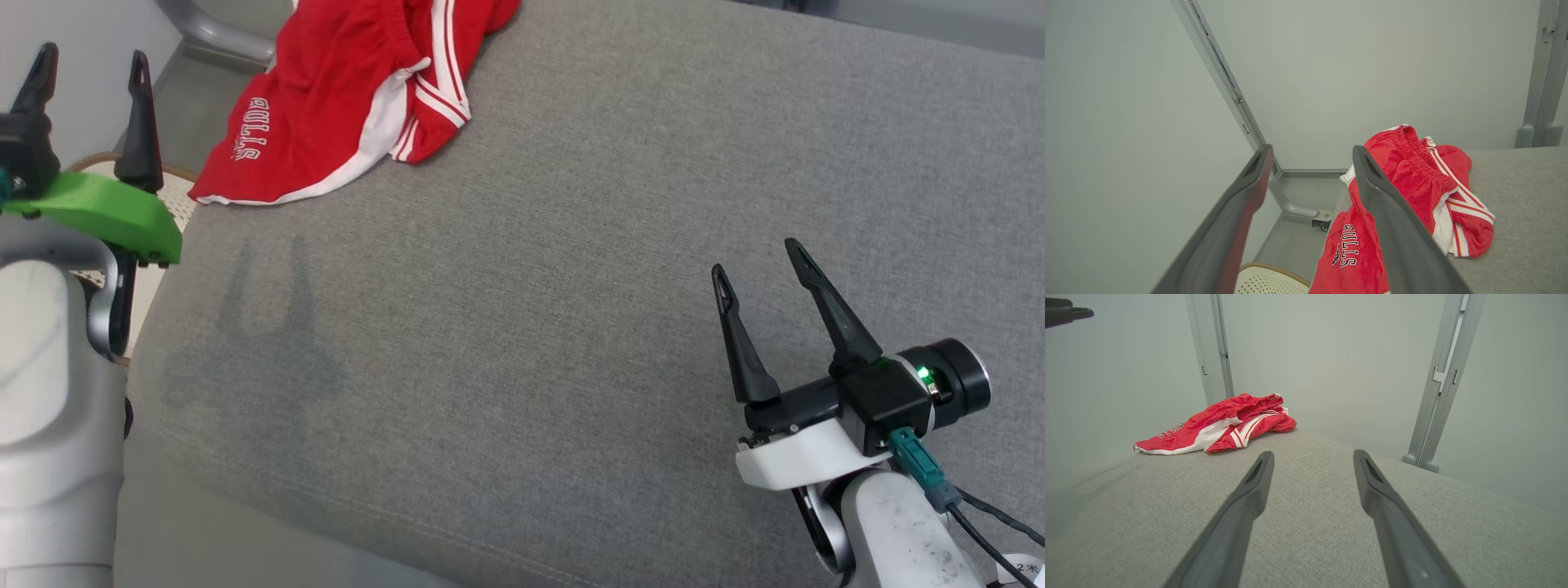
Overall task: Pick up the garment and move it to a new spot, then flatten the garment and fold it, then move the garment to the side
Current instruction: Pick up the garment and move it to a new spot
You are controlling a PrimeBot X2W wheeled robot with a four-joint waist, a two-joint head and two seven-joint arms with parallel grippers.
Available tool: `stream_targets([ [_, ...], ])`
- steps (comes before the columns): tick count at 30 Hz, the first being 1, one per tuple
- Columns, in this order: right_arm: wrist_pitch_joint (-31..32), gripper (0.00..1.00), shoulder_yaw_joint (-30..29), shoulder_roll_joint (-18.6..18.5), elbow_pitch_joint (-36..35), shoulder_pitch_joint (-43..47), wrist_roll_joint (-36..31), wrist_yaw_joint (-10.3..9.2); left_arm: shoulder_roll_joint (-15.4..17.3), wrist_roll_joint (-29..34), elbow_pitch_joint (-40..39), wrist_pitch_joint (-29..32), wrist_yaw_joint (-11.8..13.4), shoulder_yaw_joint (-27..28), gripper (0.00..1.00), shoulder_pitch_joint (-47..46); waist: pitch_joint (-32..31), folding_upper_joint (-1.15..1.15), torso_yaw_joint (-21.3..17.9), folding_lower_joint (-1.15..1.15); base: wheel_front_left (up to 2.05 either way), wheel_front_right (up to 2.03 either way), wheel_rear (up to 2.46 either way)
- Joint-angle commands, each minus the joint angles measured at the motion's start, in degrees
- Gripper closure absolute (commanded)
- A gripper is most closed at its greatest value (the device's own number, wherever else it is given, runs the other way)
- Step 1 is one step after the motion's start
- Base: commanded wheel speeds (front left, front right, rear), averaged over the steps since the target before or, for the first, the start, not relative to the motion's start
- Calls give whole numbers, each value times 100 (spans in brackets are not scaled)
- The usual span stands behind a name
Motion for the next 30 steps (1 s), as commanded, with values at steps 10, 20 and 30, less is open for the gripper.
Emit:
stream_targets([
  [10, -18, 0, 18, -189, -709, -121, -237, 0, 85, -742, 1875, 909, -191, -214, 0, -1236, 1235, 0, -708, -1, 0, 0, 0],
  [20, -18, 0, -7, -224, -1023, -102, -332, 0, 117, -1384, 2875, 1065, -200, -489, 0, -1513, 1679, 0, -855, -1, 0, 0, 0],
  [30, -18, 0, -16, -214, -1152, -202, -348, 0, 238, -1604, 3592, 875, -202, -494, 0, -1709, 1877, 0, -986, -1, 0, 0, 0],
])
